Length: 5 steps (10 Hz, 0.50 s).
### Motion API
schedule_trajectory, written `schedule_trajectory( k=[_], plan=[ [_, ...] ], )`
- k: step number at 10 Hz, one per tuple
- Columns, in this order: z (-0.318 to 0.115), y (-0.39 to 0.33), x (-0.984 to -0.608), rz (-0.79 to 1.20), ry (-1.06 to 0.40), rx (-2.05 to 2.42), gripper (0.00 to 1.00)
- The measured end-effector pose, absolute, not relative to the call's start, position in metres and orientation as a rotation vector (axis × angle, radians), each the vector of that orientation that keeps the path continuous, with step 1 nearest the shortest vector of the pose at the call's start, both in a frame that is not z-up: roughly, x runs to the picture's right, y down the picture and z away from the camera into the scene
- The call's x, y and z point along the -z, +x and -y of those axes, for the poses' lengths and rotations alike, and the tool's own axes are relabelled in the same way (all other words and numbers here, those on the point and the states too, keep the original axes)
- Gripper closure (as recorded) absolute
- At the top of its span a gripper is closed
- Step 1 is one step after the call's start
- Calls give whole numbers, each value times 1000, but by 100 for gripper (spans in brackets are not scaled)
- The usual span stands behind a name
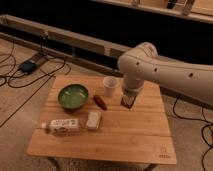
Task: Place the eraser in the ceramic cup
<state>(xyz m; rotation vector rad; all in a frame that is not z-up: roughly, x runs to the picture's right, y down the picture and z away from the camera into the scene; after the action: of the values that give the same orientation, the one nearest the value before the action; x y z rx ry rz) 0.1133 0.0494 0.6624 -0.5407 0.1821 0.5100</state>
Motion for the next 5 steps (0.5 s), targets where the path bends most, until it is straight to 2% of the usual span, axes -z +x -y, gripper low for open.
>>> schedule_trajectory(
  k=[5],
  plan=[
    [-29, 91, -651, -203, -533, -485, 100]
  ],
)
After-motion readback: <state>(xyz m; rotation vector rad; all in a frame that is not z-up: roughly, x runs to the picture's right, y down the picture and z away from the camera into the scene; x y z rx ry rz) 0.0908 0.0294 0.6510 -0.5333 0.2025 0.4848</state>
